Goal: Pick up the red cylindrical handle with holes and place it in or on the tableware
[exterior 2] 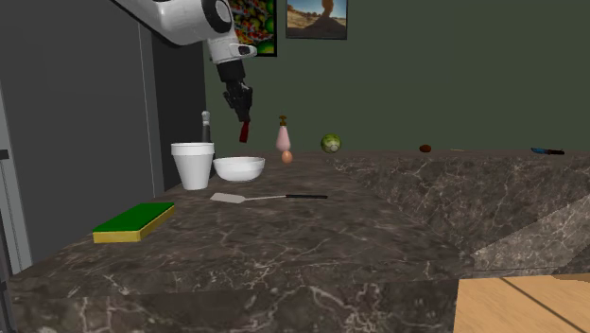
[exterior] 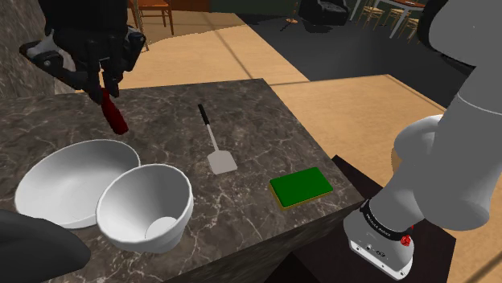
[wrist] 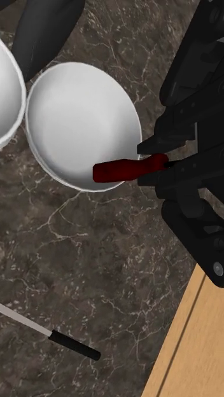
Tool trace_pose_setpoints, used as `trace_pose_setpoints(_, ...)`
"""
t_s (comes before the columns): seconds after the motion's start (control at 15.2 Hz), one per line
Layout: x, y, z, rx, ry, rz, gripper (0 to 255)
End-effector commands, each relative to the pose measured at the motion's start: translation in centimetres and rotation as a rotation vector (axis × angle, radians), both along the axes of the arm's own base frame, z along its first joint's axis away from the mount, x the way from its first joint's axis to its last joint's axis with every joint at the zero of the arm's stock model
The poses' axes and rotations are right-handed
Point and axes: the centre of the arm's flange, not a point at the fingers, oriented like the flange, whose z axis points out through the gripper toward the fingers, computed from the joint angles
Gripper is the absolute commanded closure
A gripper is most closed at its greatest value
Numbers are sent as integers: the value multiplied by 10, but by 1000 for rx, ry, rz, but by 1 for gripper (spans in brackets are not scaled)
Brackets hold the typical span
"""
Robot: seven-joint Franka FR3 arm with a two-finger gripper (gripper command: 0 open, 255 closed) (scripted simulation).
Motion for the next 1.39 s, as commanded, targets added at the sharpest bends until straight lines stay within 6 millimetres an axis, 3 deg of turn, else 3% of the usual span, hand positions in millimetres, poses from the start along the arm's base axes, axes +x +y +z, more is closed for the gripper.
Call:
trace_pose_setpoints(0.0,1,29,2,0,0,-3,255)
trace_pose_setpoints(0.26,0,81,3,0,0,-3,255)
trace_pose_setpoints(1.19,0,83,-71,0,0,-3,255)
trace_pose_setpoints(1.32,0,83,-71,0,0,-3,255)
